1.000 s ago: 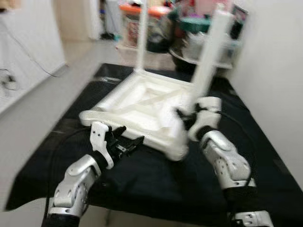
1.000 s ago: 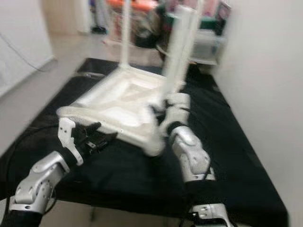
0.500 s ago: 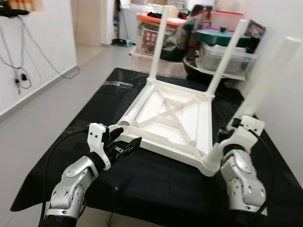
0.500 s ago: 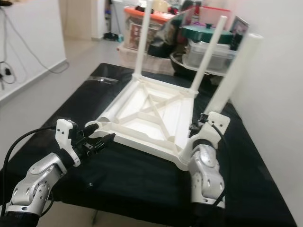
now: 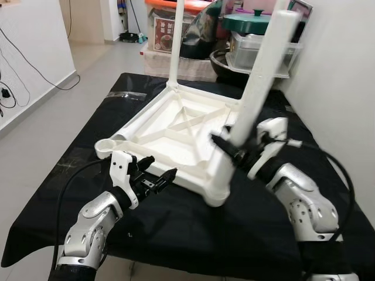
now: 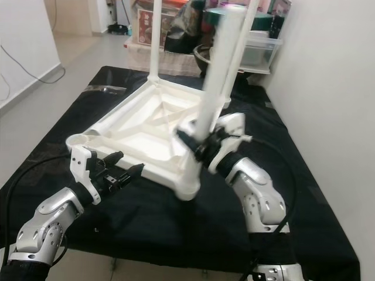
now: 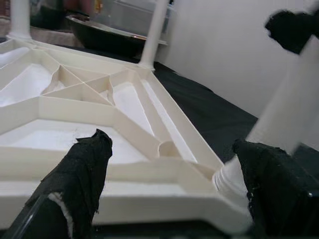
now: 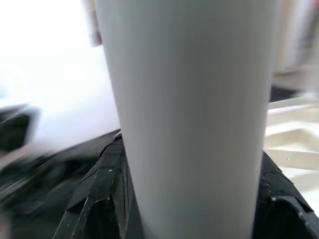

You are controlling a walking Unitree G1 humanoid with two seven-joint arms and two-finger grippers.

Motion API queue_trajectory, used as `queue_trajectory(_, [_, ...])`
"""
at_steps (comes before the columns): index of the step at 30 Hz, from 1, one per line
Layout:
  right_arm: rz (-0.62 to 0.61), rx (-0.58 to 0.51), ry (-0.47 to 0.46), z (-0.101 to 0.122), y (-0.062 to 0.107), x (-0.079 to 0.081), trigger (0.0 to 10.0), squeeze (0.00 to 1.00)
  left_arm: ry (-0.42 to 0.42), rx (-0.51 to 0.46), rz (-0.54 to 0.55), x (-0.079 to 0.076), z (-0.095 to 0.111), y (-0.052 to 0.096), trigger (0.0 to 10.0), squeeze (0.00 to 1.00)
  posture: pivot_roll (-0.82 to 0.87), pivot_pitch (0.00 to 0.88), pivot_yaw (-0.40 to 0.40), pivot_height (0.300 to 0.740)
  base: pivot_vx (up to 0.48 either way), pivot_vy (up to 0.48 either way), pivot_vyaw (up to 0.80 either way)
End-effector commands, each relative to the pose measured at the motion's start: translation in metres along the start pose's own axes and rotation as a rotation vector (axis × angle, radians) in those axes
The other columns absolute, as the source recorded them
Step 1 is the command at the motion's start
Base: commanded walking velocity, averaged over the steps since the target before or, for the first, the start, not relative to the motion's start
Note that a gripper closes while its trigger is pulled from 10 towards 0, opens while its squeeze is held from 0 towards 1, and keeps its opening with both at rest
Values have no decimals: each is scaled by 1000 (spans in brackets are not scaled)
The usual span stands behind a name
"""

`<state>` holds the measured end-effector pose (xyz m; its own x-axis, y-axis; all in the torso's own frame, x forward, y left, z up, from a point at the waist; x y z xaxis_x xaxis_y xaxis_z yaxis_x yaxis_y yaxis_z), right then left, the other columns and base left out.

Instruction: Building children table

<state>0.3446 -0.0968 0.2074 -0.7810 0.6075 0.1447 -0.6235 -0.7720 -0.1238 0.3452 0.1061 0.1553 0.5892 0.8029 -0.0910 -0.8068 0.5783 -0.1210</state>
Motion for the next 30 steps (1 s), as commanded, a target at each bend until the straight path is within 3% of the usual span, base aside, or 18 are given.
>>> queue_trajectory(1, [170, 91, -26, -25, -2, 26, 6980, 0, 14, 4, 6, -1, -2, 1, 10000, 0, 84, 0, -148, 740, 0, 0, 0])
queue_trajectory(3, [170, 91, -26, -25, -2, 26, 6980, 0, 14, 4, 6, -1, -2, 1, 10000, 0, 84, 0, -148, 740, 0, 0, 0])
queue_trajectory(4, [191, 119, -13, -32, -4, 31, 4353, 0, 14, 2, 8, -1, -2, 1, 10000, 0, 84, 0, -149, 740, 0, 0, 0])
queue_trajectory(5, [115, 120, -3, -36, -10, 20, 0, 0, 14, 2, 10, 0, -2, 1, 10000, 0, 85, 0, -150, 740, 0, 0, 0])
queue_trajectory(6, [115, 120, -3, -36, -10, 20, 0, 0, 14, 2, 10, 0, -2, 1, 10000, 0, 85, 0, -150, 740, 0, 0, 0])
queue_trajectory(7, [-88, 132, 32, -43, -15, -10, 0, 0, 15, 1, 10, 0, -2, 1, 10000, 0, 81, 0, -146, 740, 0, 0, 0])
queue_trajectory(8, [-401, 154, 20, -49, -8, -56, 0, 0, 15, 0, 10, 0, -2, 1, 10000, 0, 77, 0, -143, 740, 0, 0, 0])
queue_trajectory(17, [-401, 154, 20, -49, -8, -56, 0, 0, 15, 0, 10, 0, -2, 1, 10000, 0, 77, 0, -143, 740, 0, 0, 0])
queue_trajectory(18, [-610, 175, 8, -55, 2, -83, 0, 0, 16, 0, 9, -1, -2, 1, 10000, 0, 76, 0, -141, 740, 0, 0, 0])
queue_trajectory(19, [-999, 184, -12, -65, 52, -113, 0, 0, 17, 0, 6, -1, -1, 1, 10000, 0, 67, 0, -135, 740, 0, 0, 0])
queue_trajectory(20, [-1233, 195, -29, -73, 90, -118, 1843, 0, 17, 0, 4, 0, -1, 2, 10000, 0, 55, 0, -125, 740, 0, 0, 0])
queue_trajectory(21, [-1355, 203, -33, -76, 114, -117, 1843, 0, 17, 0, 4, 0, 0, 2, 10000, 0, 55, 0, -125, 740, 0, 0, 0])
queue_trajectory(22, [-1355, 203, -33, -76, 114, -117, 1843, 0, 17, 0, 4, 0, 0, 2, 10000, 0, 55, 0, -125, 740, 0, 0, 0])
queue_trajectory(23, [-1392, 209, -39, -77, 121, -112, 10000, 0, 17, 1, 3, 1, 0, 2, 10000, 0, 51, 0, -120, 740, 0, 0, 0])
queue_trajectory(25, [-1356, 191, -31, -70, 115, -106, 10000, 0, 14, 4, 2, 1, 0, 1, 10000, 0, 51, 0, -118, 740, 0, 0, 0])
queue_trajectory(30, [-1306, 153, -50, -64, 104, -110, 10000, 0, 13, 7, -1, 1, -1, 1, 10000, 0, 56, 0, -118, 740, 0, 0, 0])
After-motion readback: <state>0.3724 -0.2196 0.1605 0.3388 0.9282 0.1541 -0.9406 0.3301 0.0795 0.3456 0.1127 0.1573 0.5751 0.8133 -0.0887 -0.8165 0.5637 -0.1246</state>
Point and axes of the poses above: a point about 5 cm out from each wrist's last joint towards the gripper, its own y axis pointing back from the gripper into the wrist, its own z axis along the axis of the wrist's last joint, x = y × z, the point moved 6 cm from there along -y, pointing out of the wrist towards the gripper, and after that the axes turned 4 degrees about -y, right-handed, at the moved point
